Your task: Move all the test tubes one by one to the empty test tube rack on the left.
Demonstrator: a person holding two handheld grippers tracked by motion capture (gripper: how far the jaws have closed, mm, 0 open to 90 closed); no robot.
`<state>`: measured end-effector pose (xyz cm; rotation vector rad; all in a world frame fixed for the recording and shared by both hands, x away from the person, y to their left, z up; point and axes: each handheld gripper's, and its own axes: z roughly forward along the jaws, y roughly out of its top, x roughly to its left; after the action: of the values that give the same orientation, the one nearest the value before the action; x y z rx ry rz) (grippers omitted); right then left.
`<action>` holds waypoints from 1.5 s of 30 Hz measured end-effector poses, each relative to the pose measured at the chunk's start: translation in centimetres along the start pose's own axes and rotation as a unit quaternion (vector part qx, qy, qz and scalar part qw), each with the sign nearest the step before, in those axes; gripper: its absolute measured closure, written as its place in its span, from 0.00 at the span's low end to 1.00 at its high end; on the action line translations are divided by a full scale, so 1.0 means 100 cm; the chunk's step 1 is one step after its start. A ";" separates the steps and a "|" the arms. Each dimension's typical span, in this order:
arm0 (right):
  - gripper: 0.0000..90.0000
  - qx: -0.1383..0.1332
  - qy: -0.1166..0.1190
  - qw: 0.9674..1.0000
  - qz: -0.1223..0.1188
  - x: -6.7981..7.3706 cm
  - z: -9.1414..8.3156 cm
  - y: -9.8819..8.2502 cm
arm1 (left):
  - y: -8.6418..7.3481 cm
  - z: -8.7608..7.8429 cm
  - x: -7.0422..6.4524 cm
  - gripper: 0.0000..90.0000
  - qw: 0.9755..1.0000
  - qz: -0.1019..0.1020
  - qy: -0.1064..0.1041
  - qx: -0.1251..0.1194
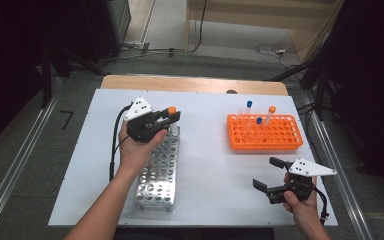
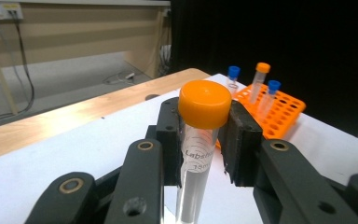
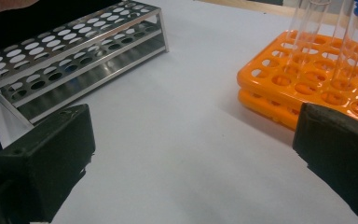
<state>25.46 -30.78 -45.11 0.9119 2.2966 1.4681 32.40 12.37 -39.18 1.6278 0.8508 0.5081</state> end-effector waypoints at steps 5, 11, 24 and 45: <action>0.00 0.001 -0.004 1.000 0.005 -0.002 0.000 -0.001 | -0.002 0.008 0.006 0.79 1.000 0.000 0.007 0.001; 0.00 0.003 -0.004 1.000 0.004 -0.002 0.001 -0.002 | -0.007 0.018 0.011 0.79 1.000 -0.001 0.014 0.009; 0.00 0.000 -0.006 1.000 0.007 -0.004 -0.001 -0.003 | -0.024 0.028 0.017 0.79 0.999 -0.008 0.031 0.033; 0.00 -0.001 -0.008 1.000 0.011 -0.006 -0.001 -0.003 | -0.033 0.037 0.018 0.77 0.995 -0.019 0.036 0.089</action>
<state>25.79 -31.31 -45.39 0.9462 2.2804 1.4671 35.41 11.48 -43.42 1.7604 1.0023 0.4766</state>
